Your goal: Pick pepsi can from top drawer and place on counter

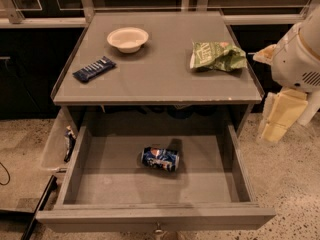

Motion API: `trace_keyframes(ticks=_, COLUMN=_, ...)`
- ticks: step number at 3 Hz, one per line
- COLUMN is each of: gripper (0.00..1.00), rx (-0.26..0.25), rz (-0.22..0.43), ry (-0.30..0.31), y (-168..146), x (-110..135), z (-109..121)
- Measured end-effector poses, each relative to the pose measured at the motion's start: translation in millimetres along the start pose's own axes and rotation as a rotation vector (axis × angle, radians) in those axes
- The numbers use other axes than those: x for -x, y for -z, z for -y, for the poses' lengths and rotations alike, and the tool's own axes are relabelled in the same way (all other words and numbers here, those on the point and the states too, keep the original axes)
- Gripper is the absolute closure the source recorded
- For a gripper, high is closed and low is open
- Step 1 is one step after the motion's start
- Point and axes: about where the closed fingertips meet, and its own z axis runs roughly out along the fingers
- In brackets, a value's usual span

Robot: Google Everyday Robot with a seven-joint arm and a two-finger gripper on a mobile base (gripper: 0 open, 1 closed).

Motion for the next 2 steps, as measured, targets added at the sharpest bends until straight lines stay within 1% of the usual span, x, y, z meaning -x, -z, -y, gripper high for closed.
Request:
trace_keyframes(ticks=1, gripper=0.00, rx=0.008, rz=-0.002, ry=-0.045, y=-35, x=-9, z=-14)
trace_keyframes(ticks=2, gripper=0.00, rx=0.035, rz=-0.018, ry=-0.076, y=-89, x=-17, z=-31)
